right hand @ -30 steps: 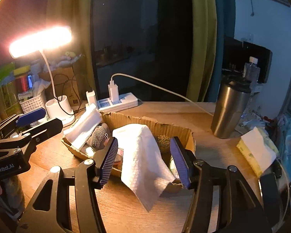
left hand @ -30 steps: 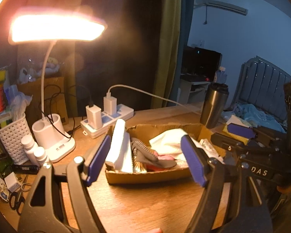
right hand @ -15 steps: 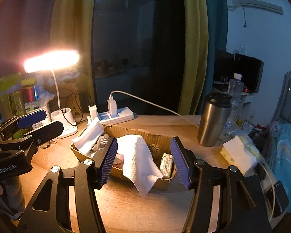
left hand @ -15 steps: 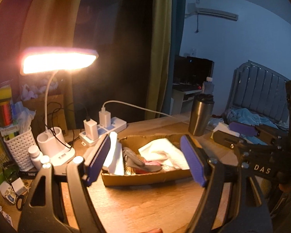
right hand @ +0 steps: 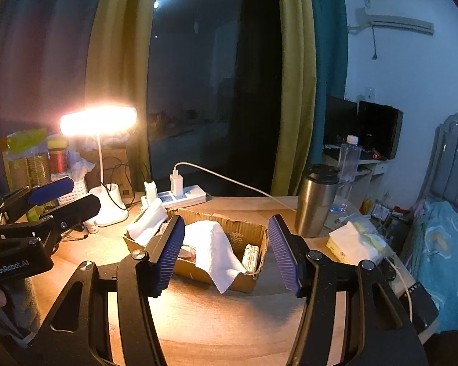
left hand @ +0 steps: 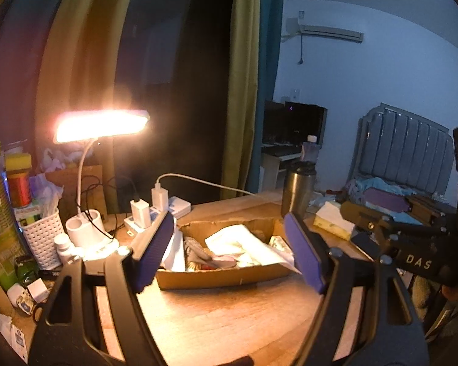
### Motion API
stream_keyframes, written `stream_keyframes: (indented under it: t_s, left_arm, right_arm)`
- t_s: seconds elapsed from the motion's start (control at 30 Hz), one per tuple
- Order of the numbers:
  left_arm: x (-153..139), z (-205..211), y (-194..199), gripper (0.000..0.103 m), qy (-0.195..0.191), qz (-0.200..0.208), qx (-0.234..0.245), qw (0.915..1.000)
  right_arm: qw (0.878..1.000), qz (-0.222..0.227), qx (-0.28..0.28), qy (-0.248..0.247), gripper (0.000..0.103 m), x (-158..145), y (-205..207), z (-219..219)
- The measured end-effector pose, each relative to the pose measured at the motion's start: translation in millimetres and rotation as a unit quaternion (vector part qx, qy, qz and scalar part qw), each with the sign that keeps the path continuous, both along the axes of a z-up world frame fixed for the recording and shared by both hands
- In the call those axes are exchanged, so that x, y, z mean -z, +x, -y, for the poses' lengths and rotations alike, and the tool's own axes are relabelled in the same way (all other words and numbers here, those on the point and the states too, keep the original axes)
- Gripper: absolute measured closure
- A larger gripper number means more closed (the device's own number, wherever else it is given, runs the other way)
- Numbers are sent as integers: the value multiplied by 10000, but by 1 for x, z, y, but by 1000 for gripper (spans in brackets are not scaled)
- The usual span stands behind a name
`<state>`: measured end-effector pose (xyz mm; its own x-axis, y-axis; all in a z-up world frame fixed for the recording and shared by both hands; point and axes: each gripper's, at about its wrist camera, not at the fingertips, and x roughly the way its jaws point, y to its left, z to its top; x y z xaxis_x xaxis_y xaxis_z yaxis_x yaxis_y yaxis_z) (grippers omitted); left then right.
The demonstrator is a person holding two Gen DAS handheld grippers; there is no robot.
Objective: Organize soft objects
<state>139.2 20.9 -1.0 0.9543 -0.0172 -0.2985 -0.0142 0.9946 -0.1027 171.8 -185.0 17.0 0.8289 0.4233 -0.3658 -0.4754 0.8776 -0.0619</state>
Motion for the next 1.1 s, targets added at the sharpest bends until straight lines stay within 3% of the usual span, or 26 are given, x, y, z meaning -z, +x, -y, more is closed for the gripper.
stream_keyframes:
  t_s: [0.07,0.13,0.27,0.33,0.67,1.1]
  left_arm:
    - [-2,2,-5,21,18,27,-24,10000]
    - [-3,4,-10,8,64,-4,-69,10000]
    - [-11,10,-22,7,173,42,-76,9998]
    - [-16,14,-30,7,222,100,-71,9997]
    - [-39,26,-66,7,353,334,-90,9988]
    - [-45,28,-76,7,404,353,-90,9985]
  right_arm:
    - [10000,56,19,25,43,-3,-8,4]
    - [9999,103,40,56,42,-6,-15,8]
    - [9997,191,109,129,41,-13,-30,16]
    - [9995,218,155,151,35,-16,-38,20]
    - [9987,332,326,223,31,-35,-76,41]
    - [9979,454,417,221,31,-42,-91,48]
